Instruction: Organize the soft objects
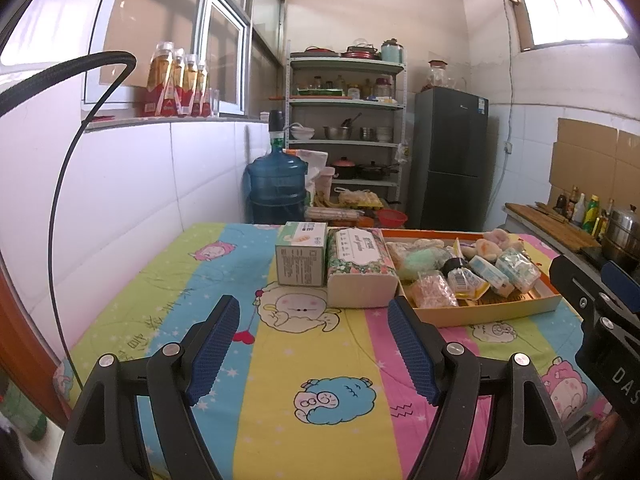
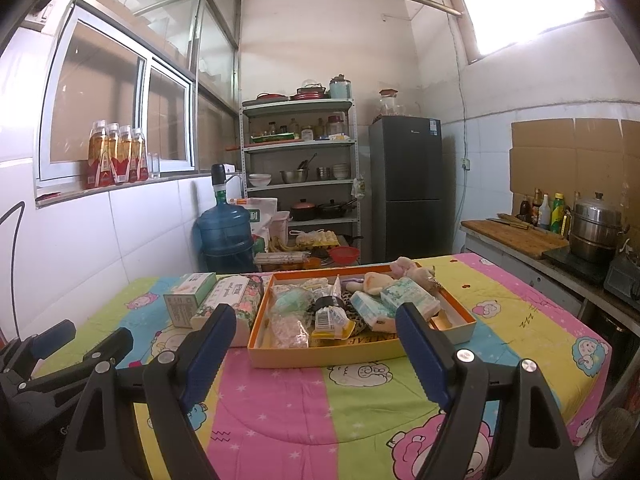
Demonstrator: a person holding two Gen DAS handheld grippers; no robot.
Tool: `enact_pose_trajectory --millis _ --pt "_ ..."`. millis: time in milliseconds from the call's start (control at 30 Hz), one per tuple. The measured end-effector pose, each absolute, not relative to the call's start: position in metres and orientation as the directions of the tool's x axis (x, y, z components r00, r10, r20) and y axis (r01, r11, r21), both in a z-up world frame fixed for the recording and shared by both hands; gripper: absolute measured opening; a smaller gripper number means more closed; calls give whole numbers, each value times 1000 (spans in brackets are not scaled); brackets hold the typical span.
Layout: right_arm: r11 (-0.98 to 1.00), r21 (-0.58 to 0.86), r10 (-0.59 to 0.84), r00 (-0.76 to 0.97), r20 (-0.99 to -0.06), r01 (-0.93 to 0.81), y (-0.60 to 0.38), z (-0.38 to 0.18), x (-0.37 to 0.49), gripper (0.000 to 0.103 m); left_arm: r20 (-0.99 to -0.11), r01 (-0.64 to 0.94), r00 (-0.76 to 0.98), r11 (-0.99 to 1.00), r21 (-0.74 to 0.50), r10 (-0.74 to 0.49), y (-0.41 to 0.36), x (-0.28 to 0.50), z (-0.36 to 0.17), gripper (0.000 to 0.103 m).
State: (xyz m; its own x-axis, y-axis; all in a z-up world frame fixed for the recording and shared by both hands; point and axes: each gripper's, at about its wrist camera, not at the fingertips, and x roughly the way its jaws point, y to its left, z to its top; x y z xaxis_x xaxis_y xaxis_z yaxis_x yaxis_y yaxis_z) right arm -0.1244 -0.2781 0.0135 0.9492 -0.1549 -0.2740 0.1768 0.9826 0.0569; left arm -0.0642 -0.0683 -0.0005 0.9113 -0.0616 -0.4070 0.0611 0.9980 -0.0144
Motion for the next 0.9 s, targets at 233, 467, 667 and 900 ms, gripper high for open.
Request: enact_pose_trajectory --millis 233,467,667,900 --pt "984 52 -150 948 -279 171 -278 14 -124 82 -408 60 911 998 -10 -59 -70 -63 -1 78" --pt "984 50 -148 948 -281 169 -277 14 -123 82 -410 60 910 998 -10 -59 -71 -63 -1 78" --pt "985 48 -145 948 -282 165 -277 13 -121 82 -410 60 910 998 -10 -59 -71 -63 -1 78" --pt "985 48 -145 948 -282 165 -277 14 -121 82 -410 59 910 998 -10 -58 -71 -63 -1 78"
